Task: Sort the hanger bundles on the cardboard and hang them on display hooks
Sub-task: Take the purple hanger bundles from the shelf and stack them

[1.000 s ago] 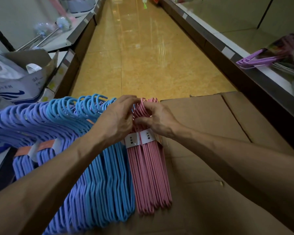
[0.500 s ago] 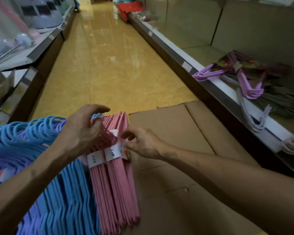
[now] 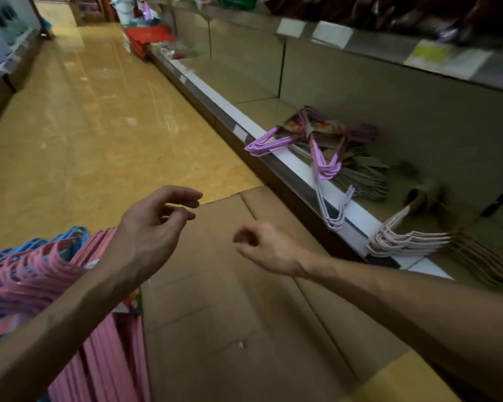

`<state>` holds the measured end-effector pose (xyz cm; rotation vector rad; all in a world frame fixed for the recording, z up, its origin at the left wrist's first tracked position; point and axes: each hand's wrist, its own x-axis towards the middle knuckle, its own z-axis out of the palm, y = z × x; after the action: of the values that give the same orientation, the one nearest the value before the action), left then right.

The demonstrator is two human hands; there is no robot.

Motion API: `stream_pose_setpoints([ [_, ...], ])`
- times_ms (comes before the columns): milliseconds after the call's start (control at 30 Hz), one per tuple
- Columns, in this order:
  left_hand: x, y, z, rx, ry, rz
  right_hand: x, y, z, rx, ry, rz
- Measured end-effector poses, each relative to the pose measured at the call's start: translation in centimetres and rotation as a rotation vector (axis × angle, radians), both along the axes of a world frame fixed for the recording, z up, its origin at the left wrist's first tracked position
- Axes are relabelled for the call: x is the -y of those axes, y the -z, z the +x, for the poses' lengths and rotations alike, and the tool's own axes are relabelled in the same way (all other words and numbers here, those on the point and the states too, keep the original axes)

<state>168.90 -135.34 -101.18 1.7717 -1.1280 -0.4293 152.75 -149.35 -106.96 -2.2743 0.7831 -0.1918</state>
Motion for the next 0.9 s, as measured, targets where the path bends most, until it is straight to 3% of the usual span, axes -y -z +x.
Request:
stream_pose_setpoints([
  [200,3.2,0.5,-2.4,-0.086,0.002,-0.019,9.9,-1.7,-3.3,0.232,0.537,0.035],
  [367,5.4,1.6,-4.1,-0.124,0.02,-0.017,17.8,-2.1,-5.5,0.245,0.881,0.057],
  [467,6.2,2.1,-4.6,-0.131,0.029,-0.017,19.2,-1.9,-5.8,0.31,0.965,0.24],
  [667,6.8,3.0,-4.4,-0.167,-0.001,-0.013,20.3,-2.1,-4.8,0.657,0.933,0.683],
  [900,5.4,3.7,-3.6,-0.186,-0.037,0.022,21.4,-3.1,-4.0,0.523,1.008,0.734],
])
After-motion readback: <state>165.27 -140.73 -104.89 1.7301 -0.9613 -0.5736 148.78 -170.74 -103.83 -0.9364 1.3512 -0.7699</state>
